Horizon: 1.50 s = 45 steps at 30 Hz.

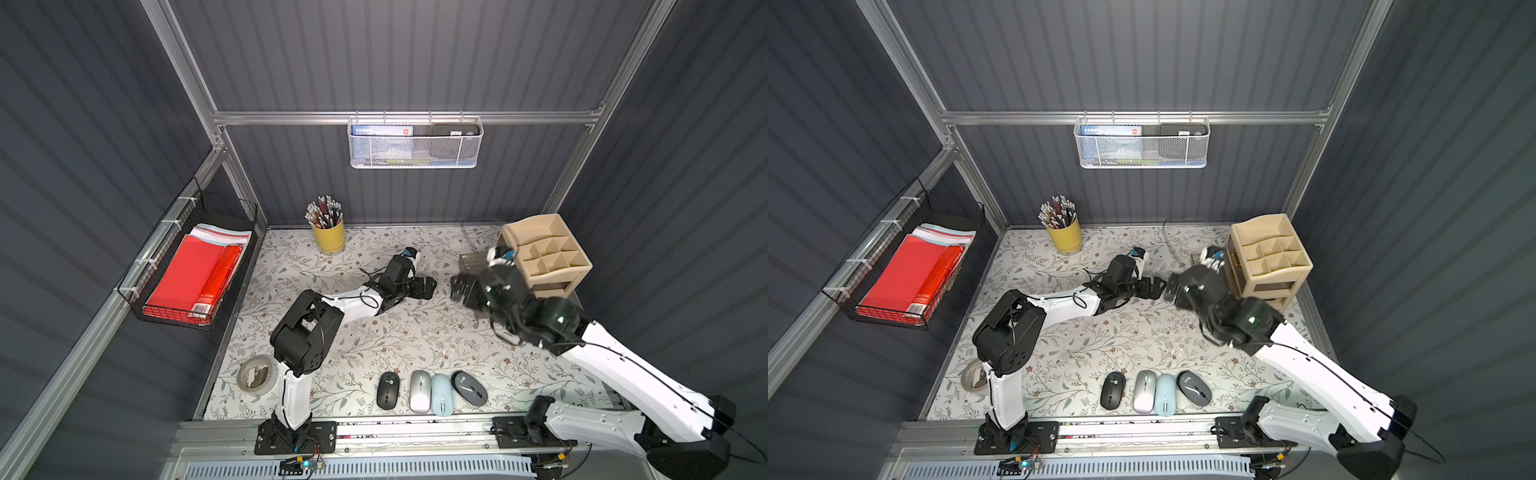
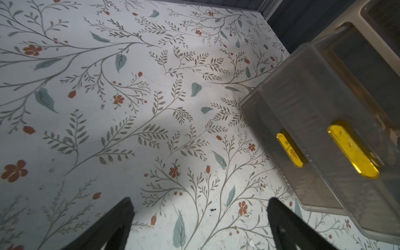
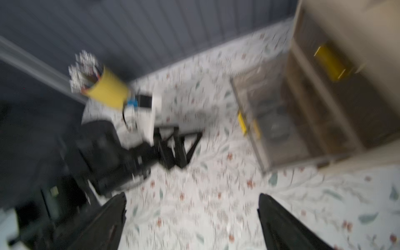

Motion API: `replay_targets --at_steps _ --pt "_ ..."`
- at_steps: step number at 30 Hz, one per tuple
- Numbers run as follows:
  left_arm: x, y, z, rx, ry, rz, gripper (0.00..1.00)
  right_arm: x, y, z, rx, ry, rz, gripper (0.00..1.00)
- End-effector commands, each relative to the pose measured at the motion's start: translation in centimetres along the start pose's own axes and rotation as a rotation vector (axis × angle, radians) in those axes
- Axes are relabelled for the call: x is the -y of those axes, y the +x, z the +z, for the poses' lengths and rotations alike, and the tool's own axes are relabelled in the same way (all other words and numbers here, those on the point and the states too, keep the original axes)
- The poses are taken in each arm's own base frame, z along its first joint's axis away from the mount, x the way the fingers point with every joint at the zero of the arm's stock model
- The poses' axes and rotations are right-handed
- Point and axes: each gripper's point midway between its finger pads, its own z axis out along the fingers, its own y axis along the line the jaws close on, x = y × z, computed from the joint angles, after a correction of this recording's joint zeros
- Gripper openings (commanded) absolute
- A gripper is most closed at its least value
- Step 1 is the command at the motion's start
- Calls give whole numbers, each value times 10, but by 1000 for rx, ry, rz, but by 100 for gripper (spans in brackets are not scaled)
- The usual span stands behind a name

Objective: Take the mice out of the drawer
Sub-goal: Place the mouse at the center of the board, then close the drawer in the storage box.

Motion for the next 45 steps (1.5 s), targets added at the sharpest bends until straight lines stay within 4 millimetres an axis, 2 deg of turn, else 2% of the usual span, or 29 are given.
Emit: replay_targets --at_steps 1,2,5,8,10,13,16,19,23,28,31,33,37,41,45 --pt "34 -11 7 17 84 44 99 41 -72 4 142 138 -120 99" --pt "42 -10 10 9 107 59 99 61 -93 4 171 192 -93 99" --pt "65 -5 19 -8 152 100 99 111 -136 1 230 262 -24 99" --pt "77 -6 23 -7 180 104 99 157 -159 -2 269 304 44 99" --pt "82 -8 23 -3 192 104 99 189 -161 5 255 326 91 99" --pt "85 -7 26 -7 197 107 99 233 -149 28 206 340 160 99" --pt "87 -5 29 -11 203 105 99 255 -124 64 110 256 221 99" --pt "92 -5 35 -11 218 110 99 248 -98 104 -10 108 248 99" --pt "99 -6 46 -10 230 104 99 214 -70 137 -158 -84 248 99" --pt "111 -12 44 7 248 113 99 166 -37 160 -286 -149 163 99" --pt "110 -15 41 10 235 124 99 151 -26 162 -298 -153 145 99" --pt "111 -21 40 23 227 131 99 145 -26 160 -291 -155 141 99" --pt "106 -30 38 41 182 134 99 147 -36 150 -256 -109 138 99" --pt "97 -36 26 49 117 138 99 158 -53 141 -179 -30 125 99" --pt "74 -36 16 53 -13 171 99 169 -81 126 -85 14 136 99"
